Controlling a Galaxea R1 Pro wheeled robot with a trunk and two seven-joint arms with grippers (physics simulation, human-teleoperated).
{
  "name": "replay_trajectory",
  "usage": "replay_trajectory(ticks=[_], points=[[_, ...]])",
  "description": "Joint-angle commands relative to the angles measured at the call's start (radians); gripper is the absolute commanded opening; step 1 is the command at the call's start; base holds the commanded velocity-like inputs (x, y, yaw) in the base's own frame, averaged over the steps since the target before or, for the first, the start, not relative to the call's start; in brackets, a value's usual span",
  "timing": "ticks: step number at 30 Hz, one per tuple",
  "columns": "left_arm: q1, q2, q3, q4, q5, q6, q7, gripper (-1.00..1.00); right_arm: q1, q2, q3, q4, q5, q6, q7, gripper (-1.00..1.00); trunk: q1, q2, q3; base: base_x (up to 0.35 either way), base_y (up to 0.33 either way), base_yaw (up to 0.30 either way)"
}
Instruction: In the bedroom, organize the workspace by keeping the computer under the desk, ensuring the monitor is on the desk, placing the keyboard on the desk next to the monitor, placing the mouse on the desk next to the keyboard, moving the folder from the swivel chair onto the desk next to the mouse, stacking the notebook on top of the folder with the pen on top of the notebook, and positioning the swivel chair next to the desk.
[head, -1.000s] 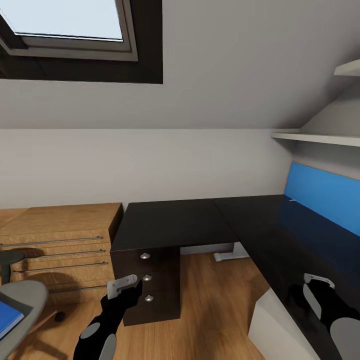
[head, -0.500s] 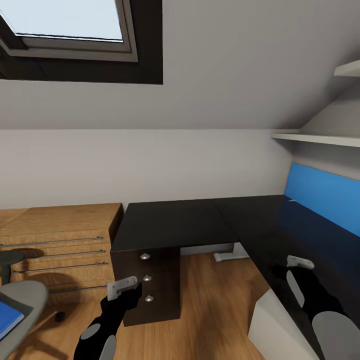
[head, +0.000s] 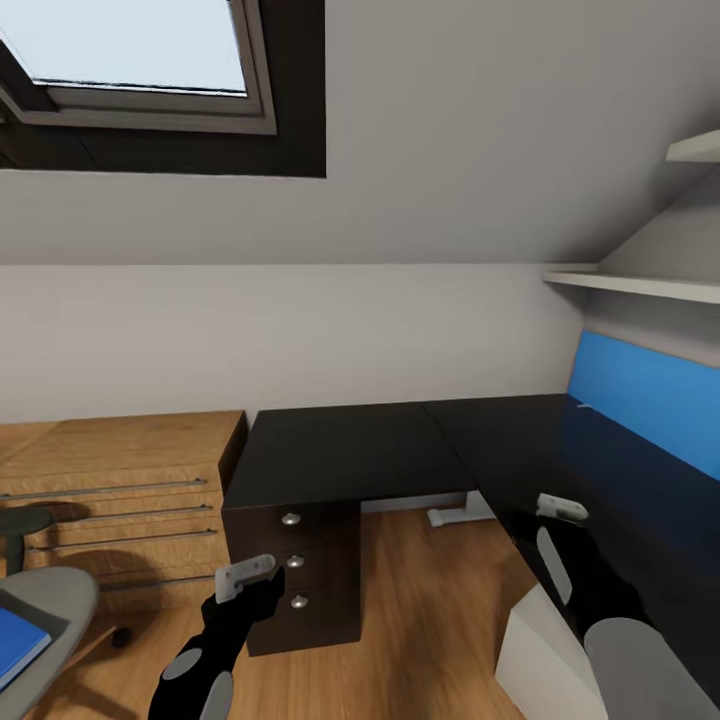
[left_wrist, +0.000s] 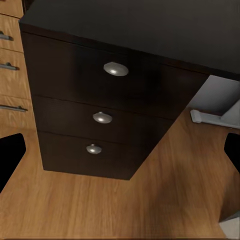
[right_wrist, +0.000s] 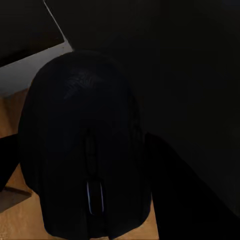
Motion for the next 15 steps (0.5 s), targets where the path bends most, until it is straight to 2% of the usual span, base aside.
replay_trajectory(ticks=[1,4,5,8,9,12,15], points=[[-0.001,0.0,-0.002,0.001,0.01,0.003,0.009,1.0,0.002,0.013,0.001,-0.018,-0.01,0.004,-0.009,-1.0,-0.004,0.006,0.002,0.0,0.0,0.016],[-0.001,0.0,-0.002,0.004,0.01,0.003,0.009,1.0,0.024,0.054,0.001,-0.062,-0.004,0.005,-0.043,-1.0,-0.012,0.02,0.008,0.0,0.0,0.113],[-0.001,0.0,-0.003,0.005,0.01,0.003,0.008,1.0,0.026,0.06,0.002,-0.066,-0.003,0.005,-0.052,-1.0,-0.012,0.02,0.008,0.0,0.0,0.182],[-0.001,0.0,-0.003,0.005,0.009,0.003,0.008,1.0,0.036,0.103,0.004,-0.08,-0.001,0.004,-0.117,-1.0,-0.012,0.02,0.008,0.0,0.0,0.212],[-0.001,0.001,-0.004,0.006,0.009,0.003,0.008,1.0,0.038,0.128,0.004,-0.082,0.001,0.004,-0.159,-1.0,-0.012,0.02,0.008,0.0,0.0,0.149],[-0.001,0.002,-0.004,0.007,0.008,0.003,0.007,1.0,0.046,0.152,0.007,-0.084,0.009,0.004,-0.19,-1.0,-0.012,0.02,0.008,0.0,0.0,0.07],[-0.001,0.002,-0.008,0.017,0.008,0.001,0.005,1.0,0.067,0.159,0.054,-0.088,0.023,0.002,-0.199,-1.0,-0.012,0.02,0.008,0.0,0.0,0.014]])
